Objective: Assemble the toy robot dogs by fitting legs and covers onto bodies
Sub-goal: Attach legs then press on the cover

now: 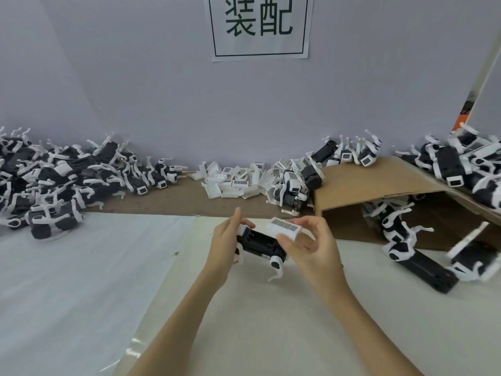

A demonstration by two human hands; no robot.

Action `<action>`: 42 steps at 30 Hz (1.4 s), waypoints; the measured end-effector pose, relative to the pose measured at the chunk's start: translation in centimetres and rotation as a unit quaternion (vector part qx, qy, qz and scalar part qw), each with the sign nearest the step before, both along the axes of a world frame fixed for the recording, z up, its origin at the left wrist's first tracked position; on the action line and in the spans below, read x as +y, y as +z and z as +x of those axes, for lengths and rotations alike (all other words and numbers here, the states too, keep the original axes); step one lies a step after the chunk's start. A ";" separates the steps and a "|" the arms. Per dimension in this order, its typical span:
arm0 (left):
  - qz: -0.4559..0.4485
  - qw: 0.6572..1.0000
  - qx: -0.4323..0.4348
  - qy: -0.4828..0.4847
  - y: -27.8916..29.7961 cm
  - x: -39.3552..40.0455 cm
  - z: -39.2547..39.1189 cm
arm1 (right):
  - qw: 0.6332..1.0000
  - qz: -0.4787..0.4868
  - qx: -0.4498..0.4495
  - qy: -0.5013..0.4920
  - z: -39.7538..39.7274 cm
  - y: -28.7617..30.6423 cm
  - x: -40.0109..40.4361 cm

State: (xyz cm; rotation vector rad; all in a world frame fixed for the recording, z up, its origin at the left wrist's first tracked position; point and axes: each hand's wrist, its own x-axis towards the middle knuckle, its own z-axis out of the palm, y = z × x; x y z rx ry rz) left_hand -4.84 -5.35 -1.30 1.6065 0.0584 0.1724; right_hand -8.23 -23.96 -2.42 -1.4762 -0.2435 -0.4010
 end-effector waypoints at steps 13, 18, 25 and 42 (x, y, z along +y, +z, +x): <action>0.103 0.983 -0.086 -0.124 0.0 0.3 -0.4 | 0.938 -0.326 -0.105 -0.055 -0.6 -1.1 0.8; 0.105 0.986 -0.090 -0.098 -0.2 -0.2 -0.2 | 0.875 -0.447 -0.161 -0.093 -0.3 -0.9 0.6; 0.087 0.991 -0.085 -0.046 -0.3 -1.0 -0.3 | 0.855 -0.459 -0.197 -0.136 0.3 -0.8 0.8; 0.121 0.982 -0.067 -0.128 -0.2 0.0 -0.4 | 0.852 -0.439 -0.233 -0.168 0.8 -1.0 0.2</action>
